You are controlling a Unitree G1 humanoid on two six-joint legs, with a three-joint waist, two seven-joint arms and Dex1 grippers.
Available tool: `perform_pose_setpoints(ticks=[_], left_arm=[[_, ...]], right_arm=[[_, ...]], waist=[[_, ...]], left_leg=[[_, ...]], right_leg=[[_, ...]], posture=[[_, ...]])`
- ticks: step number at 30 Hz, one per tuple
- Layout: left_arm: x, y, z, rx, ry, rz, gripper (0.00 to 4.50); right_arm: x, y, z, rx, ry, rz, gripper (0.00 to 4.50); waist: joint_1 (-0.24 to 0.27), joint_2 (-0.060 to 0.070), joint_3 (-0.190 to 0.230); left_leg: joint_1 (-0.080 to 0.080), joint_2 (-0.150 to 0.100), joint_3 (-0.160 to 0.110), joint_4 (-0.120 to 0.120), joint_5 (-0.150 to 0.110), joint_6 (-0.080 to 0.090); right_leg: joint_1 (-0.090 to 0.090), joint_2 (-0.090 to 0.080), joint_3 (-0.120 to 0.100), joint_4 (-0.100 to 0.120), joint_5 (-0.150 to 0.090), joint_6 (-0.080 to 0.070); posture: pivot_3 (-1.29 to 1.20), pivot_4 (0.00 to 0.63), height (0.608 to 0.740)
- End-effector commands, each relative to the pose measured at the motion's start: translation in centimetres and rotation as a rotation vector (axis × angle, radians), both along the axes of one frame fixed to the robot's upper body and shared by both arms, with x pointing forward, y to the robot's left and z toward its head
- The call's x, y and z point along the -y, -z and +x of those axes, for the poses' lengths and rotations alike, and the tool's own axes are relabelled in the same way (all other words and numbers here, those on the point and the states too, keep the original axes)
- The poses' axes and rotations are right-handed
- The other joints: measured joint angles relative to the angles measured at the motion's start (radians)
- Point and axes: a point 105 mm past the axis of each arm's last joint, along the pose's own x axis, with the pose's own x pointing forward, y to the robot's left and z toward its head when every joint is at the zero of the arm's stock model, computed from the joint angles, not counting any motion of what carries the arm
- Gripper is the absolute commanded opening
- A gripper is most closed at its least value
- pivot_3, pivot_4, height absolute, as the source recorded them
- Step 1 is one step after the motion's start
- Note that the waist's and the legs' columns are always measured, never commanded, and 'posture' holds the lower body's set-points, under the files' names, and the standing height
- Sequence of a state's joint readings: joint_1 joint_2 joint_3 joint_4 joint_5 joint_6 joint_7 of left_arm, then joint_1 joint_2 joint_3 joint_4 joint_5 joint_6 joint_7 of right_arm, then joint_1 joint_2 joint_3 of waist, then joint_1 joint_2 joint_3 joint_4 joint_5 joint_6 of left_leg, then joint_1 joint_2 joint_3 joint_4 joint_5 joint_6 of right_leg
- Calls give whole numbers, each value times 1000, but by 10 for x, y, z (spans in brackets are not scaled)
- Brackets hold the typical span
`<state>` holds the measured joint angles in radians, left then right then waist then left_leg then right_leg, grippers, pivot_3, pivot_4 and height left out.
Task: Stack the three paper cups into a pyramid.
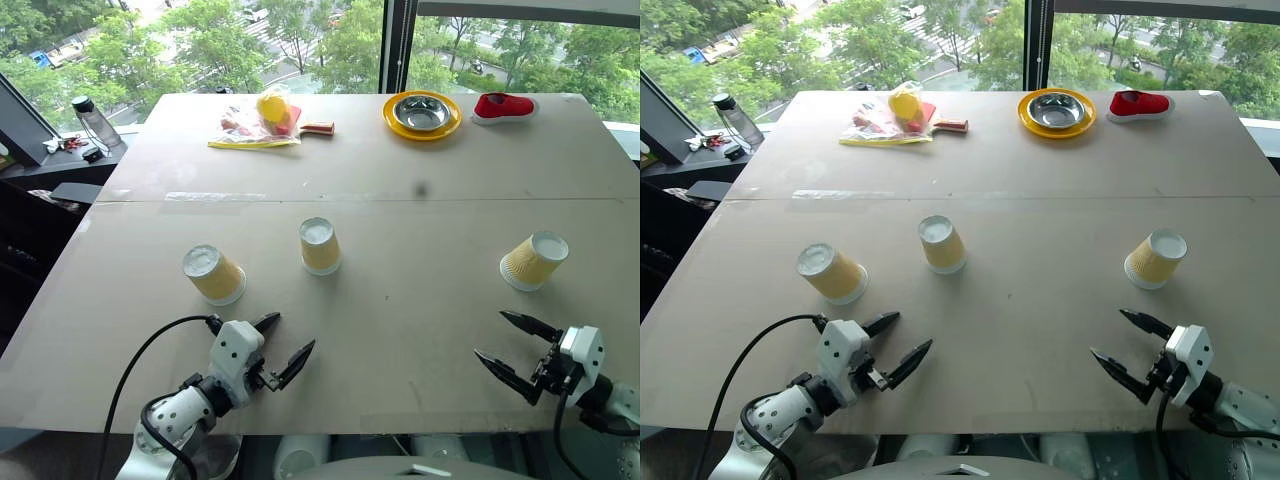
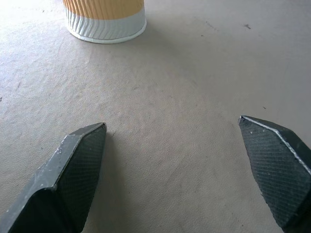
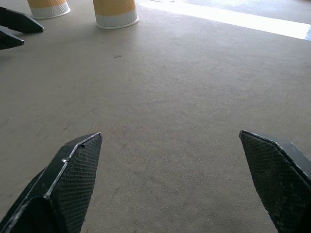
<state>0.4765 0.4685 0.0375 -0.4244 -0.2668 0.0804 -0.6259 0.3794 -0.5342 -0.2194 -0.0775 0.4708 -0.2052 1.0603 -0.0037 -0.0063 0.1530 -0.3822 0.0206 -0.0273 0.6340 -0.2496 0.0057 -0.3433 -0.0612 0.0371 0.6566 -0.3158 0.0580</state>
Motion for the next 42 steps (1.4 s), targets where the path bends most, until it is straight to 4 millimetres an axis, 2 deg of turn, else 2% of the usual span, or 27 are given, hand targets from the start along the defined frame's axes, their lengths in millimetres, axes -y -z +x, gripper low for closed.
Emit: perform_pose_setpoints(ticks=[1,20,26,30,33,35,39,42], left_arm=[[-1,3,-2,-4,-22,-1,4472],[2,4,-2,18,-7,-33,4472],[3,-11,6,42,-12,-122,4472],[4,-17,9,63,-4,-118,4472],[2,-19,20,103,-42,-60,4472],[7,-28,28,150,-43,-64,4472],[26,-54,56,255,-82,-128,4472],[37,-59,69,278,-82,-155,4472]], right_arm=[[0,-7,2,28,-11,-3,4500],[4,-7,0,23,-23,-14,4500],[1,-10,0,18,-40,6,4500],[0,-13,2,27,-42,24,4500],[-1,-18,4,77,-38,26,4500],[-4,-22,4,91,-52,49,4500],[-20,-45,6,149,-126,124,4500],[-31,-59,11,193,-161,142,4500]], waist=[[0,0,0],[0,-1,0],[0,-1,0],[0,-1,1],[0,-2,1],[0,-2,1],[7,-2,1],[3,-3,1]], left_leg=[[0,0,0,0,0,0],[0,0,0,0,0,0],[0,0,0,0,0,0],[-1,0,-1,0,0,0],[-1,0,-1,0,0,0],[-1,0,-1,0,0,0],[-1,-1,-1,0,0,0],[-1,-1,-1,1,0,0]], right_leg=[[0,0,0,0,0,0],[0,3,0,0,0,0],[0,3,0,0,0,1],[0,3,0,0,1,3],[0,4,0,0,2,3],[0,4,0,0,2,3],[0,4,0,0,2,4],[0,6,-1,1,2,4]], posture=[[0,150,740],[0,150,740],[0,150,740],[0,150,740],[0,150,740],[0,150,740],[0,150,740],[0,150,740]])
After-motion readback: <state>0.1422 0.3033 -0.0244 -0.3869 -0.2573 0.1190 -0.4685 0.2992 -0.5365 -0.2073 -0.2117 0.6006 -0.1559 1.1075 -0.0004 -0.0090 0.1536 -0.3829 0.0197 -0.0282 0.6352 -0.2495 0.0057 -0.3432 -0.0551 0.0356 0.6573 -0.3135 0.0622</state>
